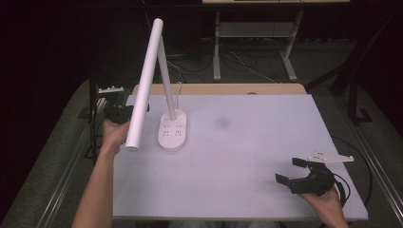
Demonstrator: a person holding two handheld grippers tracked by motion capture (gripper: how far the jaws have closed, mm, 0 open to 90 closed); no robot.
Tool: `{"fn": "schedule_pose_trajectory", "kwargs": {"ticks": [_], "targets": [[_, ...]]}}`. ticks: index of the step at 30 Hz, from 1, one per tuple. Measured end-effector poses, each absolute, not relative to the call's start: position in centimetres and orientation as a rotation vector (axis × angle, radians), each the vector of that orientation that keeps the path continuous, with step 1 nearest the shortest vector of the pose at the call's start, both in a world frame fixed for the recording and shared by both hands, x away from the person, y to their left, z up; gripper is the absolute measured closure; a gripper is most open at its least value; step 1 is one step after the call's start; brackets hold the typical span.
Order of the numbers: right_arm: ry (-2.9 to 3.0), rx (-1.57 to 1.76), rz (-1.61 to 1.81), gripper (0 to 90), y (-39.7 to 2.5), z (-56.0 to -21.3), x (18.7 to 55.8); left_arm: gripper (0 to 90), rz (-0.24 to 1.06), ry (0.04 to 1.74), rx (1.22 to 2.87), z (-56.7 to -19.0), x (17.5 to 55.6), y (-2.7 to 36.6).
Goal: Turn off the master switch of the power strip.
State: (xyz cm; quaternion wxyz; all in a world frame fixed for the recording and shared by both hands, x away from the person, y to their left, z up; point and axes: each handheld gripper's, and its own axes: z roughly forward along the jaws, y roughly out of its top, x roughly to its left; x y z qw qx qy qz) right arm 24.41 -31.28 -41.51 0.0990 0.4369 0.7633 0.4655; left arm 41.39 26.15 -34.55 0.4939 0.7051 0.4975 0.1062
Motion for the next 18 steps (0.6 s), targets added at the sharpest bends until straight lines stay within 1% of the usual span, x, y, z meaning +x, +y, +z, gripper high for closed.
{"fn": "schedule_pose_trajectory", "kwargs": {"ticks": [7,11,14,18], "targets": [[2.261,1.287,1.378,0.1,-31.2,-41.5,24.4,44.7,0.256,1.168,1.686,-34.3,38.8,26.7],[2.258,1.293,1.384,0.1,-31.1,-41.4,24.3,38.8,0.259,1.146,1.621,-34.2,36.9,27.2],[2.258,1.295,1.383,0.1,-31.2,-41.4,24.3,30.1,0.252,1.137,1.639,-34.5,35.8,27.1],[2.256,1.283,1.383,0.1,-31.1,-41.4,24.3,20.7,0.23,1.113,1.643,-35.1,34.5,26.9]]}}
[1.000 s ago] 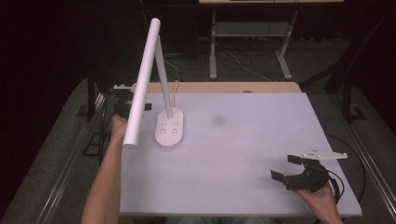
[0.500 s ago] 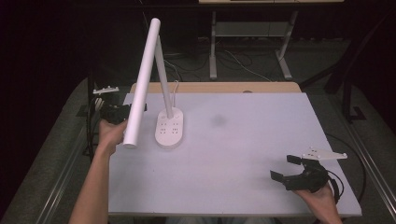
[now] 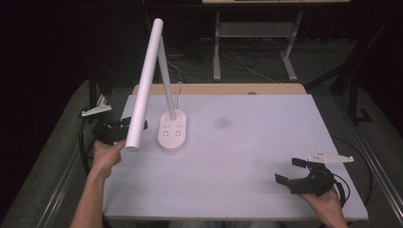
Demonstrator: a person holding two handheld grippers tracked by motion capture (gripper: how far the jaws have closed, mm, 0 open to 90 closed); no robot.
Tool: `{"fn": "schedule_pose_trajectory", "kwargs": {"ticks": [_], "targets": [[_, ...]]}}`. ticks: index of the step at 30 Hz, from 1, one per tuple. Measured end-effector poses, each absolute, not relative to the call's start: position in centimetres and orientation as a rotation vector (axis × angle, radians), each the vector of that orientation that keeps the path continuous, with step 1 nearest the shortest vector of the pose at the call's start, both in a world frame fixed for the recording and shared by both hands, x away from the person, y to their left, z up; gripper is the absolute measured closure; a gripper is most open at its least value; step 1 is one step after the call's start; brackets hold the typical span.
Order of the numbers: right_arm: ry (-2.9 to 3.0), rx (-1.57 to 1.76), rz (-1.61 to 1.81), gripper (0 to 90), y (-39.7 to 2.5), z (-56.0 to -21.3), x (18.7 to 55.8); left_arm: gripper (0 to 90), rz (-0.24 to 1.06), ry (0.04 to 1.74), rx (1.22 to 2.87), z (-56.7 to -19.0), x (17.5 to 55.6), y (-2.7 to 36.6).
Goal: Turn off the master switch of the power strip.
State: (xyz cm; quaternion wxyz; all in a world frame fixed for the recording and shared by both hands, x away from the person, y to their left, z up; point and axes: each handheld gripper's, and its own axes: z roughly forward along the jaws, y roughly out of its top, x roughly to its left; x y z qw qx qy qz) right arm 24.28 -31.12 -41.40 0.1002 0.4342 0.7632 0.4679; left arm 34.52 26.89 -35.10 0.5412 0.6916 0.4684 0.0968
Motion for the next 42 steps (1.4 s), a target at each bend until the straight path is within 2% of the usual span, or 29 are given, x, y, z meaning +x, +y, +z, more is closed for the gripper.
{"fn": "schedule_pose_trajectory", "kwargs": {"ticks": [3,8,16,35,42], "targets": [[2.257,1.29,1.384,0.1,-31.1,-41.4,24.3,13.6,0.22,1.093,1.667,-35.5,33.7,26.5],[2.252,1.291,1.385,0.1,-31.2,-41.4,24.2,11.2,0.222,1.082,1.695,-36.1,32.2,25.8],[2.248,1.286,1.386,0.1,-31.2,-41.4,24.2,0.0,0.213,1.046,1.753,-37.0,30.3,24.6],[2.247,1.285,1.386,0.1,-31.3,-41.4,24.1,0.0,0.199,0.924,1.812,-39.6,26.1,21.4],[2.255,1.282,1.387,0.1,-31.2,-41.4,24.1,0.0,0.193,0.872,1.871,-40.6,25.6,19.8]]}}
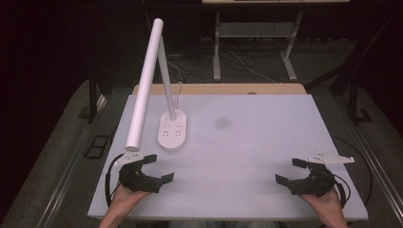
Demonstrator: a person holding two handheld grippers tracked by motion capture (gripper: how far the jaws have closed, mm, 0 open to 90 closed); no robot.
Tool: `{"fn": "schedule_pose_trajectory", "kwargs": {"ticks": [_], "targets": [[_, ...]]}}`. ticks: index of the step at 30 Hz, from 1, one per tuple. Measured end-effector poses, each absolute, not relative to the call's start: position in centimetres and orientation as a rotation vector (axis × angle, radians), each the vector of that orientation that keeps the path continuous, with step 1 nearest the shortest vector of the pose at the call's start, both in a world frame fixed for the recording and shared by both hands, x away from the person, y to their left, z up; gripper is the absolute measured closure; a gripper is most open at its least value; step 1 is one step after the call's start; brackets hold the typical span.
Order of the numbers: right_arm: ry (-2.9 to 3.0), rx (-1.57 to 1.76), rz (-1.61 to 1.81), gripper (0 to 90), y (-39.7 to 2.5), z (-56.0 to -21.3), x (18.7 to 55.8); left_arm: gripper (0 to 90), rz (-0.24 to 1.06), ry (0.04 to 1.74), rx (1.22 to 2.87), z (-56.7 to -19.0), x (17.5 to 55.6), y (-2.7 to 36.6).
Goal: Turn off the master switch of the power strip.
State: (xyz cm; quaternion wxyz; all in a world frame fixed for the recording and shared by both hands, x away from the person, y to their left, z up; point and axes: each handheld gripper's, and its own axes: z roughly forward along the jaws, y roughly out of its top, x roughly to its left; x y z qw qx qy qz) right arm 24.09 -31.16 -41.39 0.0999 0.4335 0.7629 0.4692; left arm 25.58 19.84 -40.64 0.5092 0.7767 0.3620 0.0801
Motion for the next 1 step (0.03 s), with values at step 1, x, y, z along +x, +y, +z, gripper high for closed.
{"fn": "schedule_pose_trajectory", "kwargs": {"ticks": [1], "targets": [[2.256,1.281,1.387,0.1,-31.15,-41.39,24.08,0.0,0.196,0.876,1.875,-40.8,25.55,19.78]]}}
